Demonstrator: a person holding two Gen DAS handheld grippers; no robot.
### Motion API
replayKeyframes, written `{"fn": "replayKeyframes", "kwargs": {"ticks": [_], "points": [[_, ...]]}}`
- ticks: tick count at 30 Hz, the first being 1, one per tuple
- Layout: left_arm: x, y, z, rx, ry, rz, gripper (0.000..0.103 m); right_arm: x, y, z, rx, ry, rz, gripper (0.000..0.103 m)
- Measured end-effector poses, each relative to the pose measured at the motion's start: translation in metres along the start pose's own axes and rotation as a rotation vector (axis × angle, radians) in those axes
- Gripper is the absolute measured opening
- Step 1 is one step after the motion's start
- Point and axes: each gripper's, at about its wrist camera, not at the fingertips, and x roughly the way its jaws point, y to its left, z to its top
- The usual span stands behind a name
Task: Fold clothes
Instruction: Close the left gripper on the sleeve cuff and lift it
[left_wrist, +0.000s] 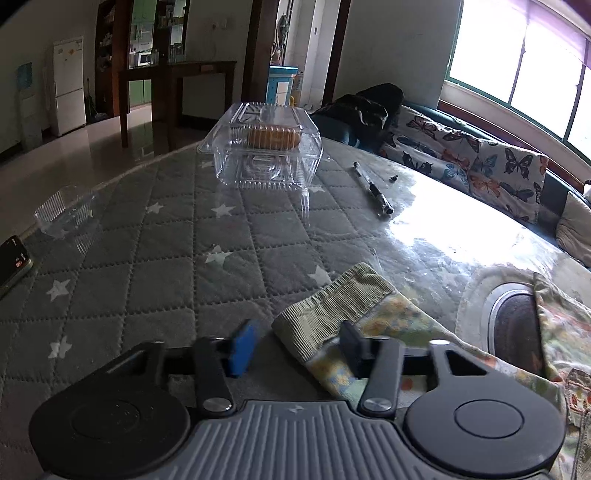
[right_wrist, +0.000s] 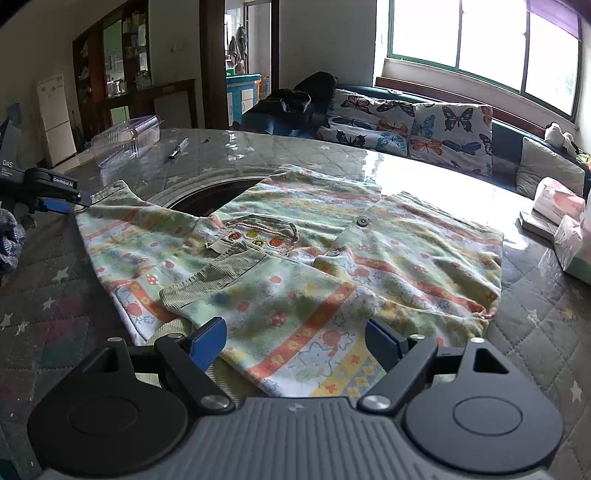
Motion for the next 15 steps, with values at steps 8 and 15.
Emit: {"fn": "replayKeyframes", "kwargs": {"ticks": [8, 15], "points": [[-0.011, -0.002, 0.006, -0.06, 0.008, -0.138, 0.011, -0.008, -0.002, 0.0, 0.028, -0.025, -0.005, 0.084], [-0.051, -0.042, 0.007, -0.035, -0.004, -0.356, 0.01, -0.014, -0.009, -0.004, 0.067, -0.047, -0.014, 0.084]]}}
